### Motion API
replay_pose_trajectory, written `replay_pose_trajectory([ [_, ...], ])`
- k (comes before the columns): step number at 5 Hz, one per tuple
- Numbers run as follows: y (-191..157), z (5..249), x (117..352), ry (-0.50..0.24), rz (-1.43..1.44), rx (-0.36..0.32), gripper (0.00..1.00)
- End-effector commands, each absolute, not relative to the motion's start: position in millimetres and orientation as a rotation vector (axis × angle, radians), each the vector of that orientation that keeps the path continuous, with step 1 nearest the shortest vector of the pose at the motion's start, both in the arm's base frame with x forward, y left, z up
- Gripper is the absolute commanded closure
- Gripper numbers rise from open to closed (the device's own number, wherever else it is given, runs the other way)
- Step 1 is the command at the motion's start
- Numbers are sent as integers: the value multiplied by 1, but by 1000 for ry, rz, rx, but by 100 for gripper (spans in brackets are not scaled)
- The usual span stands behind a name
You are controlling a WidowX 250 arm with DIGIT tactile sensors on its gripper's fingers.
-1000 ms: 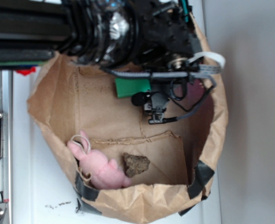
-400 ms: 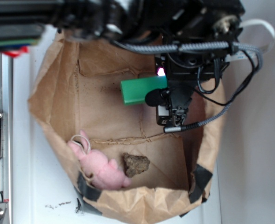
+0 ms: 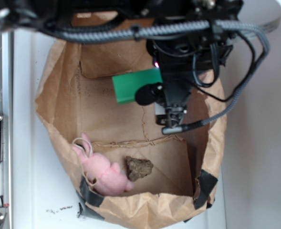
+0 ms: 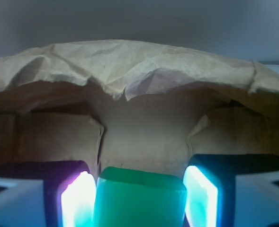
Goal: Grab the green block.
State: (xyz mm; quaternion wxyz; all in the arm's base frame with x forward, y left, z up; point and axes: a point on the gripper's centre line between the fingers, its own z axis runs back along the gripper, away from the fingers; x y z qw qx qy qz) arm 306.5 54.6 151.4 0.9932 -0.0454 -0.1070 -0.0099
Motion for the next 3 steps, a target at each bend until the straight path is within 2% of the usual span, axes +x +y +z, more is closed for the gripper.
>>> replay_pose_trajectory([
  [1, 44, 210, 297, -244, -40, -14, 100],
  [3, 34, 213, 282, -287, -34, 27, 100],
])
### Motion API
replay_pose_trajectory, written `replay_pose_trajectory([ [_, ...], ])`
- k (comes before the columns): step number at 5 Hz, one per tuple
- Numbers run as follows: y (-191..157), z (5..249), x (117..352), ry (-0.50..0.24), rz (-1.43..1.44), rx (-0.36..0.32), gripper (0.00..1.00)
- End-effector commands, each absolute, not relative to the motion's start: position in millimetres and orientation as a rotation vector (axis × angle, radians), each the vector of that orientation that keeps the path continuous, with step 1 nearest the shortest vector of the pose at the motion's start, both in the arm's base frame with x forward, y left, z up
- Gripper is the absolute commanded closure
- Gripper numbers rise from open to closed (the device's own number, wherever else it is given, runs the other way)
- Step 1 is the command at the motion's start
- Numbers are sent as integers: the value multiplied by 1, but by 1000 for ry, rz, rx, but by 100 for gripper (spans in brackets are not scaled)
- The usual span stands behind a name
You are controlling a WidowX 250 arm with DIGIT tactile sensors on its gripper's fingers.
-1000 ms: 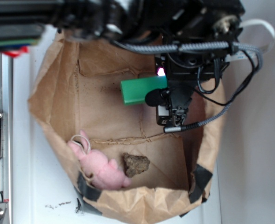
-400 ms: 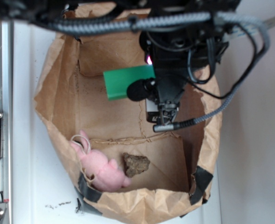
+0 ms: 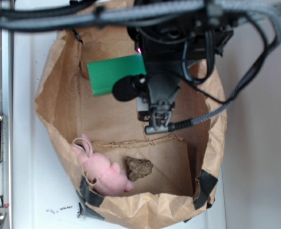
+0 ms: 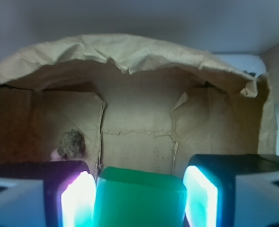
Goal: Grab the green block.
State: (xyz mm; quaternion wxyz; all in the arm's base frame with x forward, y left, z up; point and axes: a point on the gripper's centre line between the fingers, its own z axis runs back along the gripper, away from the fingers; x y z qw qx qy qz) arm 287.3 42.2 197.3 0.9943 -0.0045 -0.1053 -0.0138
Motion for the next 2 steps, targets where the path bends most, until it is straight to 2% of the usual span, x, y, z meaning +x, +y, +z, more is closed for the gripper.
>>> replay_pose_trajectory([
  [1, 31, 211, 275, -323, -34, 34, 100],
  [2, 30, 205, 275, -375, -45, 30, 100],
])
